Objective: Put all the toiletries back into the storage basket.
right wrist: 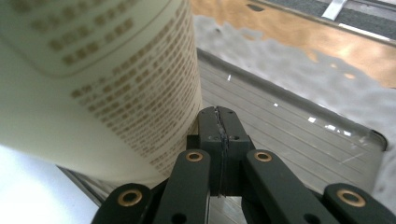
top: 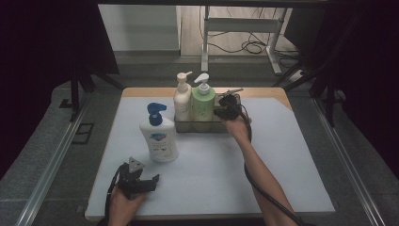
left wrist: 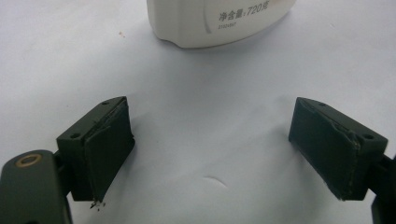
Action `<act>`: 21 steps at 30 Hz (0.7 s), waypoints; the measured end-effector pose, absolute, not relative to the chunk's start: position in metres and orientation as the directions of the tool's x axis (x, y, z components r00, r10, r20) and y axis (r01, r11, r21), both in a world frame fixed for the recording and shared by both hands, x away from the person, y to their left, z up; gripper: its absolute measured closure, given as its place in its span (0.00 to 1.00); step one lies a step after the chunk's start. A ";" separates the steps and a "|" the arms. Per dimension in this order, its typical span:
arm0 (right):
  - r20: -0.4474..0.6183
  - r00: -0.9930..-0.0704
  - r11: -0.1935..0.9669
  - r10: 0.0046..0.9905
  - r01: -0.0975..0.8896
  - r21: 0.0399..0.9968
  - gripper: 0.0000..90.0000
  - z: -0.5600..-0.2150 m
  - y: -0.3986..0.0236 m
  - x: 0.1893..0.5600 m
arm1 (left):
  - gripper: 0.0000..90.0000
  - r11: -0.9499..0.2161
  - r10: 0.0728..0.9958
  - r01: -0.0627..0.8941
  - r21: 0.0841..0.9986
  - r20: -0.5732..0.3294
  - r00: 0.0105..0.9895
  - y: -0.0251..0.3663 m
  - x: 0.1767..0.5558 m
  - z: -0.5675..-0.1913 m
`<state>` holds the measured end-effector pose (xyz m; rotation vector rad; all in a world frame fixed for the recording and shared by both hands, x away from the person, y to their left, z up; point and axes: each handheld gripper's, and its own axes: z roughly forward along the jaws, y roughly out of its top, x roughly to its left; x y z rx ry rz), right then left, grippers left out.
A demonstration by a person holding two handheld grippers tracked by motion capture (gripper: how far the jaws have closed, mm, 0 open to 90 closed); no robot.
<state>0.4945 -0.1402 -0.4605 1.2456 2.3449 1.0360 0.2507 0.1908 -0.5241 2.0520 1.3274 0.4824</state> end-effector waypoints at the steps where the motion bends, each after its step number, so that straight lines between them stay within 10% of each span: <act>1: 0.073 -0.586 0.370 0.807 0.598 0.710 1.00 -0.461 -0.139 0.494 | 0.14 -0.286 0.905 0.671 0.684 -0.036 0.423 0.191 0.251 -0.524; 21: 0.065 -0.576 0.372 0.815 0.605 0.704 1.00 -0.460 -0.128 0.495 | 0.14 -0.285 0.905 0.671 0.685 -0.038 0.423 0.191 0.251 -0.524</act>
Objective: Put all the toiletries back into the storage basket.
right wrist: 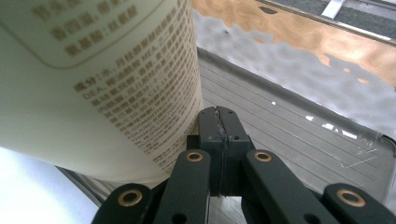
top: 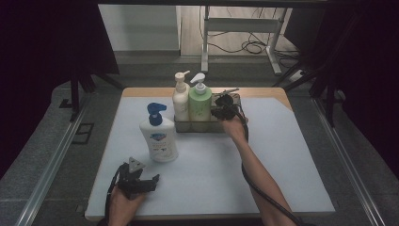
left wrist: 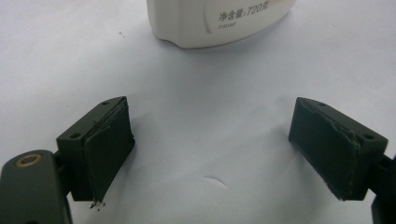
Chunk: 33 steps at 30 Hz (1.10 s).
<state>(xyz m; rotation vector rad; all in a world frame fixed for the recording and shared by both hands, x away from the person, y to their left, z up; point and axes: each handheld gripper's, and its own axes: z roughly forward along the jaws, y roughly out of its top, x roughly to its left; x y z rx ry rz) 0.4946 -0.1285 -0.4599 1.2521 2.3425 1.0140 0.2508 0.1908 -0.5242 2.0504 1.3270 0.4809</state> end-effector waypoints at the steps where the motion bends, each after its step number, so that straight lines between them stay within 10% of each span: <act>1: 0.064 -0.577 0.373 0.814 0.605 0.703 1.00 -0.460 -0.128 0.495 | 0.14 -0.285 0.905 0.671 0.685 -0.038 0.423 0.191 0.251 -0.524; 33: 0.075 -0.560 0.360 0.825 0.623 0.694 0.96 -0.461 -0.128 0.495 | 0.14 -0.287 0.905 0.671 0.684 -0.036 0.423 0.191 0.251 -0.524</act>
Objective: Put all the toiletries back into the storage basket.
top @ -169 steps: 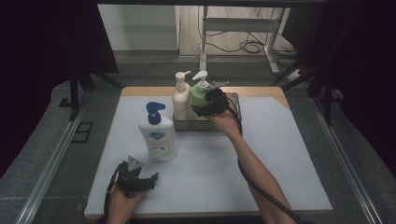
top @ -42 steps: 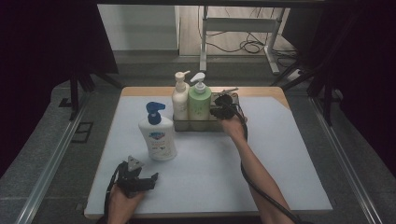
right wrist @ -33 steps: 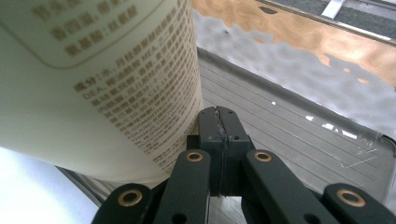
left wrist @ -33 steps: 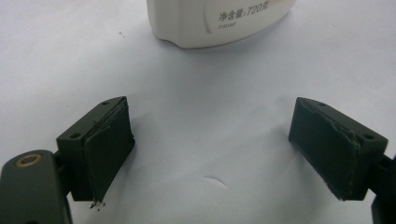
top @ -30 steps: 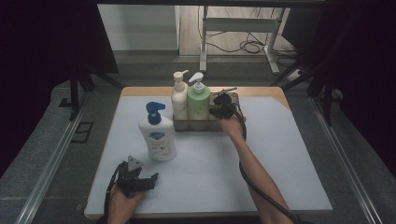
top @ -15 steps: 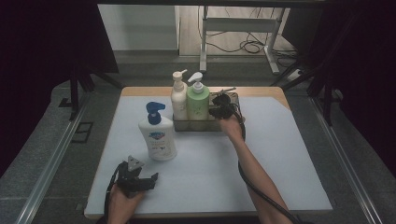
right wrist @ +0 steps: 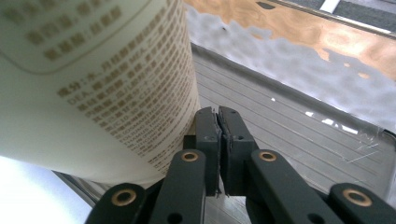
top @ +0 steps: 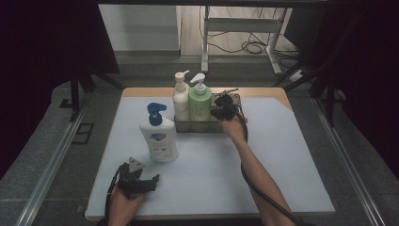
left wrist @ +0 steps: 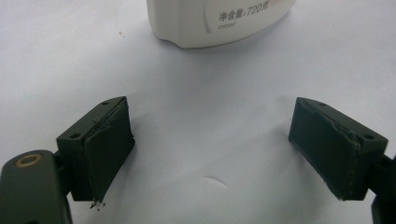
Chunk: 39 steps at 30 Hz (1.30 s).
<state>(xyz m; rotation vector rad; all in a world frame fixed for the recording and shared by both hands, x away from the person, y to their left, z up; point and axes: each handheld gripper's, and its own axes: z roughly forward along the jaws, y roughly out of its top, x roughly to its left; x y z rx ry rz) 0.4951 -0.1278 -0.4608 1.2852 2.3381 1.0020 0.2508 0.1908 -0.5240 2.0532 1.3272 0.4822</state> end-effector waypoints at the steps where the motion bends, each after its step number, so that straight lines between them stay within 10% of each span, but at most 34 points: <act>1: 0.081 -0.560 0.355 0.825 0.624 0.696 0.96 -0.460 -0.129 0.495 | 0.14 -0.286 0.905 0.671 0.684 -0.036 0.423 0.191 0.251 -0.524; 39: 0.036 -0.686 0.433 0.726 0.498 0.751 0.28 -0.430 -0.164 0.444 | 0.14 -0.284 0.906 0.671 0.685 -0.037 0.422 0.191 0.251 -0.524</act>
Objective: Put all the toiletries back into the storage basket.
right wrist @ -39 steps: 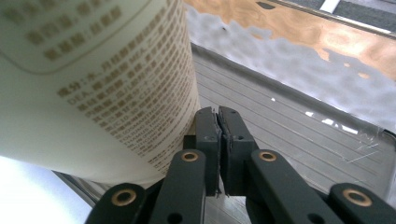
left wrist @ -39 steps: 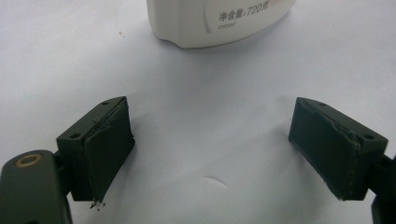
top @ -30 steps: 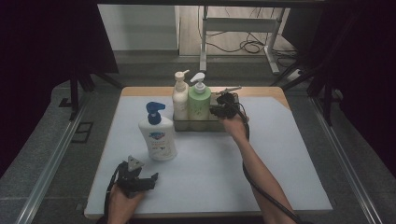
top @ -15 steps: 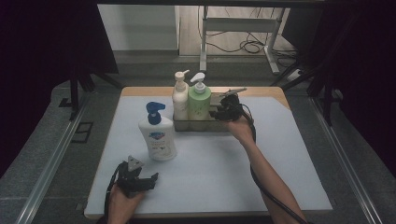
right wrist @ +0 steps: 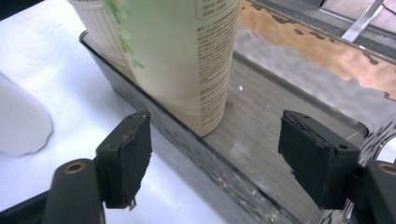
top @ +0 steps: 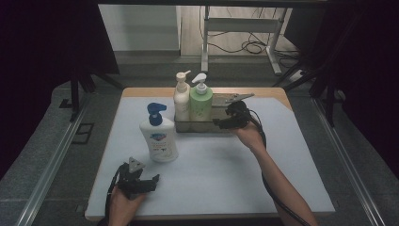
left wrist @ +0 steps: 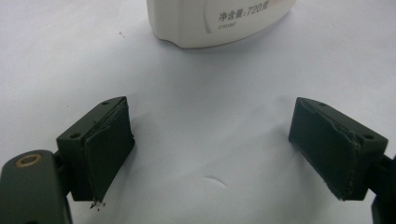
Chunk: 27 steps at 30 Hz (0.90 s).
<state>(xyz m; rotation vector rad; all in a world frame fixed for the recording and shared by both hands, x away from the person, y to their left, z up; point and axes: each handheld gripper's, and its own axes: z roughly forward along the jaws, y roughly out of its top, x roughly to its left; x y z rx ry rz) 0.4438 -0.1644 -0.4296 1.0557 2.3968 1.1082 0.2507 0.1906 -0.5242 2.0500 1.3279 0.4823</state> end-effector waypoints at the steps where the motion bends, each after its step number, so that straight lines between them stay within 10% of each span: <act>1: 0.034 -0.688 0.436 0.724 0.497 0.750 0.28 -0.429 -0.165 0.442 | 0.14 -0.284 0.906 0.671 0.685 -0.038 0.422 0.191 0.251 -0.524; 27: -0.056 -0.725 0.496 0.686 0.410 0.765 0.05 -0.421 -0.189 0.378 | 0.15 -0.286 0.906 0.670 0.685 -0.036 0.422 0.190 0.250 -0.524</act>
